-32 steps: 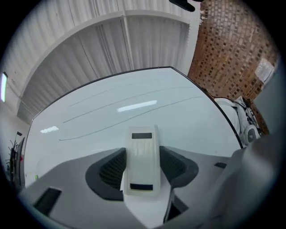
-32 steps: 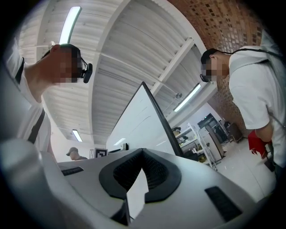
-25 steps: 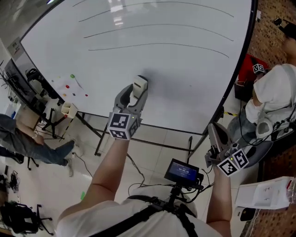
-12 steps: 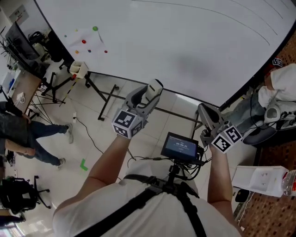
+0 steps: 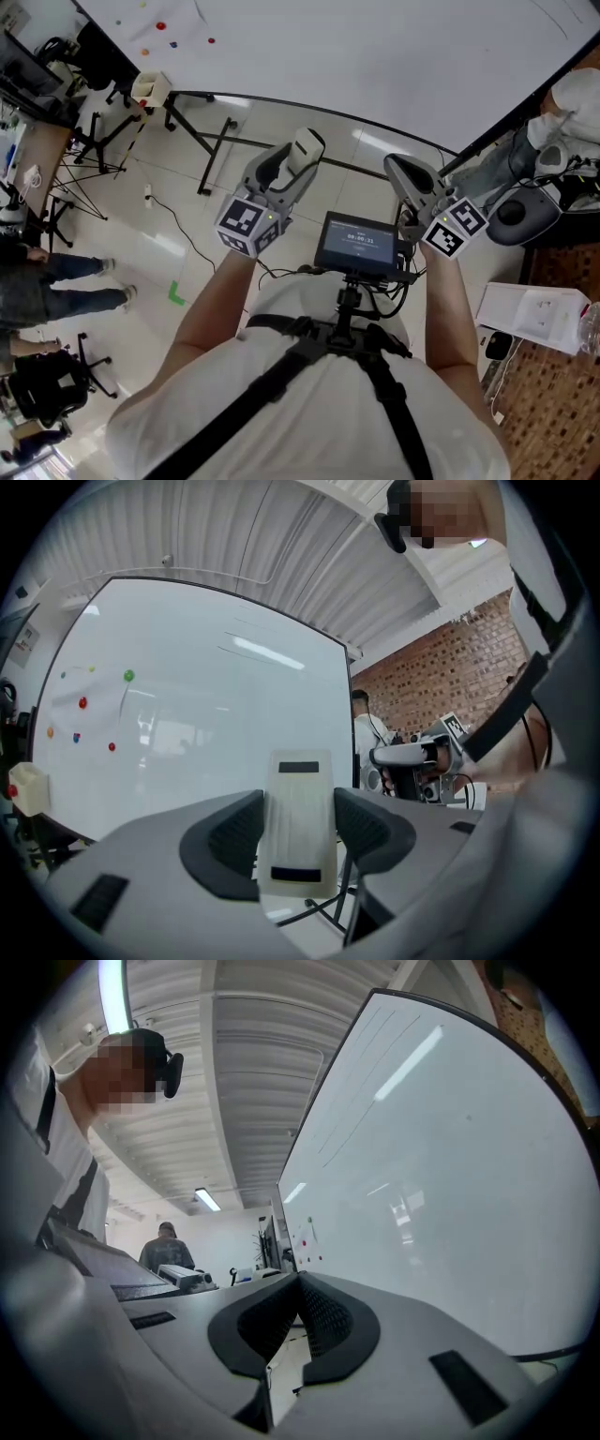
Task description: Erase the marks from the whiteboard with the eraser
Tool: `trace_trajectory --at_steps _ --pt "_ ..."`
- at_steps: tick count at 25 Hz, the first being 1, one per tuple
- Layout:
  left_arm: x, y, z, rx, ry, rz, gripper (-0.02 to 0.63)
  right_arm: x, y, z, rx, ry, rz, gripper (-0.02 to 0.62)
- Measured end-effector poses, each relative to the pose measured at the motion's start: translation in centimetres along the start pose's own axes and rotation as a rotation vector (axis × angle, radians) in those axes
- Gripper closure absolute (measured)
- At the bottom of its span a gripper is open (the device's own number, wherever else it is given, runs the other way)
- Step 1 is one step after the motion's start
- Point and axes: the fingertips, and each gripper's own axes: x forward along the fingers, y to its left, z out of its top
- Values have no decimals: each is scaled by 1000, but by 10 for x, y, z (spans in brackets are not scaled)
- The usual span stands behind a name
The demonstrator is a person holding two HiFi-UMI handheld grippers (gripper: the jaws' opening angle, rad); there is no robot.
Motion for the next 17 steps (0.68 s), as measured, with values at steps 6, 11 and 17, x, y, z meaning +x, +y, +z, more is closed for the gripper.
trace_trajectory --at_steps 6,11,17 --pt "-21 7 -6 -17 -2 1 347 12 23 -11 3 18 11 589" --pt "-27 3 -10 -18 -4 -20 347 12 33 -16 -4 22 0 589" --pt "-32 5 -16 -10 6 -29 347 18 40 -21 -13 36 7 589"
